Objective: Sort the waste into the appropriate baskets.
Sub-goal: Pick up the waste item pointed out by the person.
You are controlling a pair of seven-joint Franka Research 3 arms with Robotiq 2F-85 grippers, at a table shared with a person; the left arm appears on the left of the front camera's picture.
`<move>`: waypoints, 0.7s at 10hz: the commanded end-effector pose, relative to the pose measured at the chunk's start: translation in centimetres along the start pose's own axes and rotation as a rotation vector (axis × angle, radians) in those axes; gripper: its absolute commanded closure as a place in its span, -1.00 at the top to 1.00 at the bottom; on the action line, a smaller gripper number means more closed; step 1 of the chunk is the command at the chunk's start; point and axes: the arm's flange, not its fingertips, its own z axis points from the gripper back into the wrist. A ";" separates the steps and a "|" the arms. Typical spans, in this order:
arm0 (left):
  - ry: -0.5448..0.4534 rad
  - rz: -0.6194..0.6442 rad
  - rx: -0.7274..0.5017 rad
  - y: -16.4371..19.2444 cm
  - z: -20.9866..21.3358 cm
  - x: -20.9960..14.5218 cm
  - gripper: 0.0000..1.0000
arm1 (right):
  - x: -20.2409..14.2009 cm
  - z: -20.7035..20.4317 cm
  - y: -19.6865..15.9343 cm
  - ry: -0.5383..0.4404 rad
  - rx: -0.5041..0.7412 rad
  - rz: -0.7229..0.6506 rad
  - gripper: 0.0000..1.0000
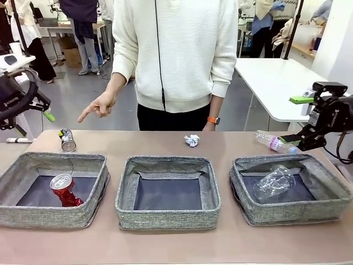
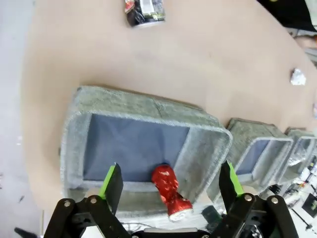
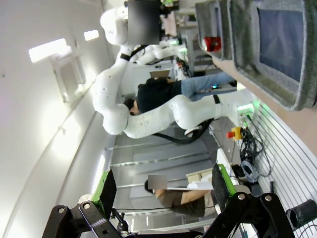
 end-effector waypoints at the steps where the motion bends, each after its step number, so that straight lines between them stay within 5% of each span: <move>1: 0.016 0.014 -0.034 -0.1 0.3 -0.4 1.00 | -0.1 -0.1 0.0 0.011 -0.002 0.016 1.00; 2: 0.135 -0.043 -0.031 -1.2 -1.4 1.7 1.00 | -0.1 -0.1 0.0 0.011 -0.002 0.016 1.00; 5: 0.187 -0.062 -0.072 -1.8 -5.5 7.1 1.00 | -0.1 -0.1 0.0 0.011 -0.002 0.016 1.00; 7: 0.186 -0.029 0.014 -1.8 -8.8 10.1 1.00 | -0.1 -0.1 0.0 0.011 -0.002 0.016 1.00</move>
